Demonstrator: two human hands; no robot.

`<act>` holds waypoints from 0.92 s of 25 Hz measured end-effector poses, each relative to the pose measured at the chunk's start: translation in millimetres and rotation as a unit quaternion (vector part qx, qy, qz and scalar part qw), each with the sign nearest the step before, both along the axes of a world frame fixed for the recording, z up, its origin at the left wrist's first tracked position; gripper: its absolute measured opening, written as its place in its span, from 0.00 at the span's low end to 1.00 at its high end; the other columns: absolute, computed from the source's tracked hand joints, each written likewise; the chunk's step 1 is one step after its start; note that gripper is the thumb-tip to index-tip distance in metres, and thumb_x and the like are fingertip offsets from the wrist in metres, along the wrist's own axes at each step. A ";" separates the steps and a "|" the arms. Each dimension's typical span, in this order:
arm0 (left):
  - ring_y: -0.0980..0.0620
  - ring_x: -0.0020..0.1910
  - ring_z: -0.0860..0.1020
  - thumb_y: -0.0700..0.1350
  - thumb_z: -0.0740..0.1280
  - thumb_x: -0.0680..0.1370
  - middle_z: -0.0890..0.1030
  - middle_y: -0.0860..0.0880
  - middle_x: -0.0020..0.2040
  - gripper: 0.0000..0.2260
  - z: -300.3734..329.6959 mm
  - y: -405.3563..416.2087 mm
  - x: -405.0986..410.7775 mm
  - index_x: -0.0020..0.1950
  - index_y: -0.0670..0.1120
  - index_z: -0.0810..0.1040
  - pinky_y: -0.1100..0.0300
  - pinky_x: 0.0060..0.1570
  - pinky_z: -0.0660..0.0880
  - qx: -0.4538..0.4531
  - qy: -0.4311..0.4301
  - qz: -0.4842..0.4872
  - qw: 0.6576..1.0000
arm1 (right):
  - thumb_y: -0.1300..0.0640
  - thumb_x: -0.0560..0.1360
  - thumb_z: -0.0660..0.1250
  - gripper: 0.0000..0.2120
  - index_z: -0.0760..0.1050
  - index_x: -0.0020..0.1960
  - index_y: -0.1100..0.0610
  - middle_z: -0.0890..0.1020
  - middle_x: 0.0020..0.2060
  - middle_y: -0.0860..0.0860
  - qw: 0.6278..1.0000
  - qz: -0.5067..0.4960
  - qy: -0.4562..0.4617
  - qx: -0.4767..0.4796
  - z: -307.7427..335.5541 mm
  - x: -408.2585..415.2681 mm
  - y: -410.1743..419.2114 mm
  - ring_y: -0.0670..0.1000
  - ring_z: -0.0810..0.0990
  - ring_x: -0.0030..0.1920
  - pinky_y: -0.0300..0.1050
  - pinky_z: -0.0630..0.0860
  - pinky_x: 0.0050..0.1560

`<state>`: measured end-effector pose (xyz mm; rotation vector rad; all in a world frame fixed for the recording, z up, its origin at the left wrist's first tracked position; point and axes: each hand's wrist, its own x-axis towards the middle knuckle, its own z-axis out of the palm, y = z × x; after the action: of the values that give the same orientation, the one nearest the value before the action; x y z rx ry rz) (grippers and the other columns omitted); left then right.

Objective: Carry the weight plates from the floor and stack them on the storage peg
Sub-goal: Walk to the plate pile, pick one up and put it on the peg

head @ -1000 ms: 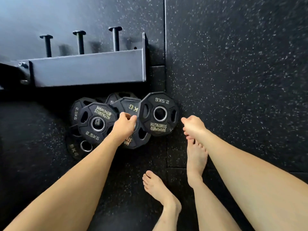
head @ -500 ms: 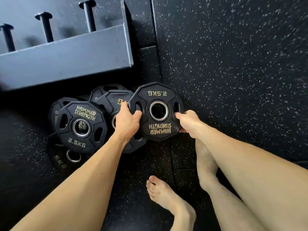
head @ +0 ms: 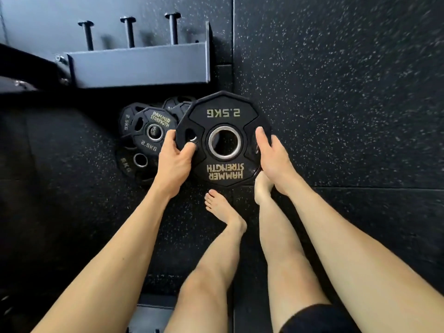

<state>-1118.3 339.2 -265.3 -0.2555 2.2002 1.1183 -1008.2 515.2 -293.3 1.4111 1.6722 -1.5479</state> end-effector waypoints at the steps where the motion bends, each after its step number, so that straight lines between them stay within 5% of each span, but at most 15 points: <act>1: 0.62 0.39 0.76 0.41 0.64 0.76 0.79 0.54 0.43 0.06 34.6 0.1 7.0 0.53 0.47 0.73 0.60 0.44 0.77 0.016 0.015 0.009 1.000 | 0.21 0.66 0.49 0.38 0.70 0.60 0.49 0.76 0.57 0.48 1.000 -0.009 0.027 -0.006 40.0 2.3 2.0 0.51 0.73 0.59 0.60 0.64 0.71; 5: 0.62 0.39 0.77 0.35 0.63 0.78 0.80 0.54 0.43 0.07 175.1 -3.7 30.0 0.53 0.45 0.73 0.64 0.42 0.76 0.100 0.036 0.076 0.991 | 0.37 0.80 0.56 0.18 0.73 0.56 0.49 0.77 0.45 0.43 0.991 -0.045 0.123 -0.027 190.4 12.2 0.9 0.41 0.77 0.48 0.43 0.73 0.60; 10: 0.54 0.46 0.77 0.44 0.64 0.77 0.80 0.52 0.43 0.02 326.6 -29.8 53.9 0.47 0.50 0.76 0.54 0.48 0.75 0.207 0.056 0.157 0.964 | 0.41 0.82 0.56 0.19 0.70 0.39 0.53 0.76 0.36 0.45 0.977 -0.003 0.205 0.051 347.7 15.2 -13.6 0.35 0.74 0.33 0.29 0.71 0.39; 14: 0.53 0.42 0.73 0.54 0.58 0.78 0.75 0.51 0.41 0.11 419.9 -62.7 70.3 0.44 0.49 0.73 0.55 0.45 0.72 0.246 0.113 0.203 0.941 | 0.42 0.83 0.52 0.21 0.69 0.39 0.54 0.74 0.33 0.44 0.955 0.029 0.276 0.108 440.2 15.6 -41.7 0.35 0.72 0.31 0.28 0.68 0.36; 17: 0.57 0.37 0.74 0.53 0.55 0.81 0.76 0.52 0.39 0.13 461.2 -82.4 83.8 0.47 0.46 0.74 0.62 0.41 0.72 0.230 0.190 0.218 0.929 | 0.39 0.80 0.51 0.21 0.70 0.40 0.53 0.74 0.35 0.45 0.941 0.069 0.314 0.101 479.0 11.3 -60.4 0.36 0.72 0.33 0.30 0.70 0.40; 21: 0.54 0.39 0.74 0.54 0.54 0.83 0.76 0.49 0.39 0.16 495.5 -108.9 113.8 0.48 0.43 0.73 0.55 0.44 0.73 0.208 0.275 0.293 0.892 | 0.32 0.74 0.50 0.25 0.71 0.41 0.53 0.75 0.34 0.44 0.907 0.184 0.374 0.060 514.3 -8.2 -80.8 0.43 0.73 0.37 0.42 0.73 0.45; 23: 0.56 0.38 0.75 0.52 0.53 0.84 0.76 0.51 0.39 0.16 505.3 -113.2 134.0 0.50 0.41 0.73 0.59 0.43 0.74 0.189 0.303 0.356 0.864 | 0.33 0.74 0.51 0.24 0.71 0.41 0.53 0.75 0.31 0.42 0.880 0.258 0.396 0.039 525.4 -20.6 -88.2 0.40 0.73 0.34 0.38 0.72 0.41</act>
<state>-984.3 226.0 240.0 -0.6491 2.3870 2.2682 -1028.8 427.0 232.0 0.2409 2.3241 -1.8349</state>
